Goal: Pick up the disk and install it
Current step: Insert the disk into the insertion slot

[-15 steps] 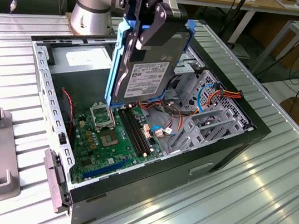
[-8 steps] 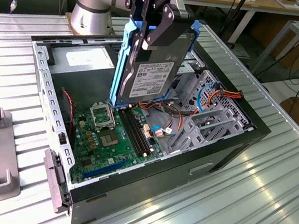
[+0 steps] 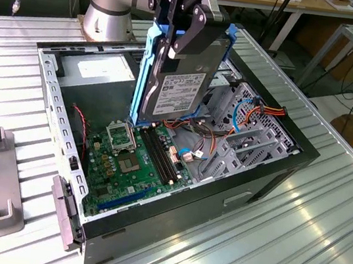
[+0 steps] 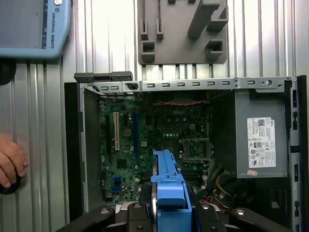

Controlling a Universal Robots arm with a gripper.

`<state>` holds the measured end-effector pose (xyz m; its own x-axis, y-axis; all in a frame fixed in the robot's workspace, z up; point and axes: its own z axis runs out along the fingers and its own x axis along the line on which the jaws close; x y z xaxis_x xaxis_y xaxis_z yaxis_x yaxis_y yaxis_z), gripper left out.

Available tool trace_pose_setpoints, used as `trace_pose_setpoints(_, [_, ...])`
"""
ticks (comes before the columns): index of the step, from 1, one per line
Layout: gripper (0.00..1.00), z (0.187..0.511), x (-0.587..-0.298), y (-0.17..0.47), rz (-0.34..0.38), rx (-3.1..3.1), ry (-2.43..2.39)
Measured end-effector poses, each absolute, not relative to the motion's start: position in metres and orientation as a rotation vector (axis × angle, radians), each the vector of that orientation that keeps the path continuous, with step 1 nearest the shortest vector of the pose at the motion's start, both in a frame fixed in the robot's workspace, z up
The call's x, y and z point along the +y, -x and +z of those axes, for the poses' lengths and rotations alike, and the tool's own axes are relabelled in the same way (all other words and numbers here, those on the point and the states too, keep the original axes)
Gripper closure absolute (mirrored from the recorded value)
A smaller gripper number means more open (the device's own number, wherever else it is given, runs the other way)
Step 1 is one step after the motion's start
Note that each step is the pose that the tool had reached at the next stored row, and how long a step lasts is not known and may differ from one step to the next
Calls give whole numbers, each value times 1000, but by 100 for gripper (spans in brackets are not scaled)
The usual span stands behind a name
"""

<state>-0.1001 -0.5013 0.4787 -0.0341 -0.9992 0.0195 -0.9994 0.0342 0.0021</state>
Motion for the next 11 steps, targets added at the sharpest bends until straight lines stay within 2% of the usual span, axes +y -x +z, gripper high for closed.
trace_pose_setpoints(11, [63, 479, -508, 79, 20, -2250, -2169])
